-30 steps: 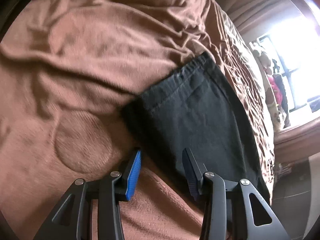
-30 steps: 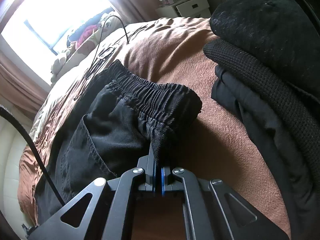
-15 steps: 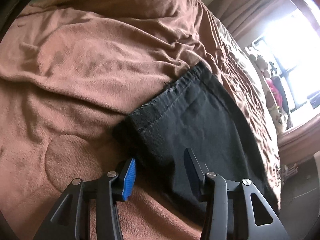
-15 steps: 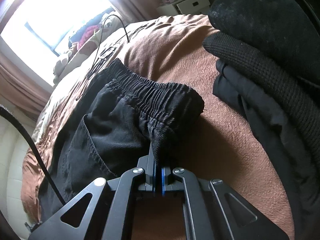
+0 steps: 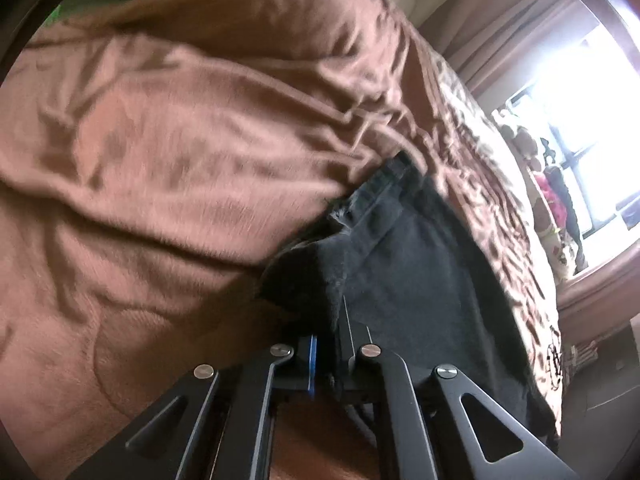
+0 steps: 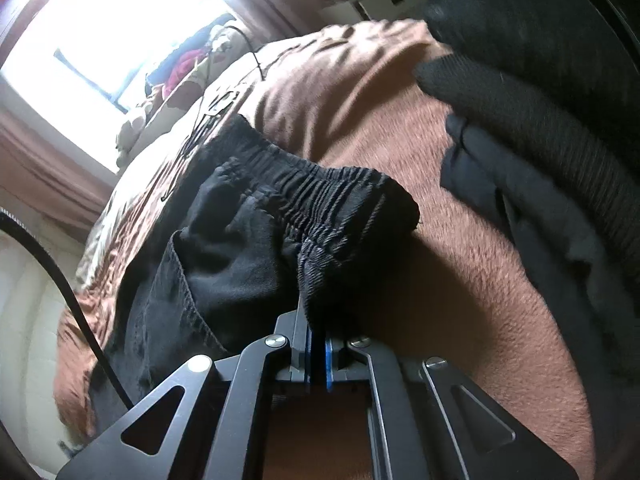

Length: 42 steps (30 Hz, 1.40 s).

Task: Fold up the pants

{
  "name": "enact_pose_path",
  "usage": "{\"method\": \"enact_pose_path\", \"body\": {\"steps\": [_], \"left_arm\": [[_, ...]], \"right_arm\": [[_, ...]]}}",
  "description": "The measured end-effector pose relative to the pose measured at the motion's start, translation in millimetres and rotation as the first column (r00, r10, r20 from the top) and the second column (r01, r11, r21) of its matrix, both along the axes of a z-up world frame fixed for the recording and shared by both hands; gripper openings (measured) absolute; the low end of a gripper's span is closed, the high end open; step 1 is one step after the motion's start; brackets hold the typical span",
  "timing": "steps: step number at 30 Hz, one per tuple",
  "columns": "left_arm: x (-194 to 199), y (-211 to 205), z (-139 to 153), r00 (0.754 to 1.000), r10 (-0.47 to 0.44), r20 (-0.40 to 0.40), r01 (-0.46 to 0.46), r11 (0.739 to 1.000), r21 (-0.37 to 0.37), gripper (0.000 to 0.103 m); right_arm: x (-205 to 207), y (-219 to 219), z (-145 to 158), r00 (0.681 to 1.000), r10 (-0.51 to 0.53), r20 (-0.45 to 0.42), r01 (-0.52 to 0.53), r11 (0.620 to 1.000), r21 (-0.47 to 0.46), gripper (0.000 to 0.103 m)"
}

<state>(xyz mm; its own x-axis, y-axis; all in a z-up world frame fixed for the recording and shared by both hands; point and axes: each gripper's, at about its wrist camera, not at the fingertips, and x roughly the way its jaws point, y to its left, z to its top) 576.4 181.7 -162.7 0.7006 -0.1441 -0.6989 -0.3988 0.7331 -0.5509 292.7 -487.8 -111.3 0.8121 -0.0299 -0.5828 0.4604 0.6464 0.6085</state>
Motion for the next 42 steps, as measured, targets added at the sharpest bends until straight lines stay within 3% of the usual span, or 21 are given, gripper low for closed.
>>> {"method": "enact_pose_path", "body": {"steps": [6,12,17,29,42], "left_arm": [[-3.1,0.2,43.7,0.997,0.010,0.070,-0.011,1.000,0.015,0.004],[-10.8,4.2,85.3,0.993,0.010,0.122,-0.013,1.000,0.019,0.004],[-28.9,22.6,104.9,0.990,0.034,0.134,-0.036,0.999,0.010,0.004],[-86.8,72.2,111.2,0.992,0.065,0.107,-0.065,0.998,-0.011,0.004],[-140.5,110.5,95.2,0.995,0.065,0.078,-0.061,0.997,-0.052,0.004]], "right_arm": [[-18.9,2.7,32.8,0.996,-0.021,0.085,0.018,0.999,0.026,0.000],[-33.9,14.2,68.2,0.993,0.007,0.119,-0.005,1.000,-0.018,0.000],[-52.6,16.5,75.4,0.991,0.017,0.130,-0.016,1.000,-0.005,0.000],[-106.2,39.7,78.9,0.993,0.066,0.095,-0.068,0.997,0.022,0.000],[-182.7,67.1,71.2,0.994,0.053,0.093,-0.055,0.998,0.019,0.000]]}}
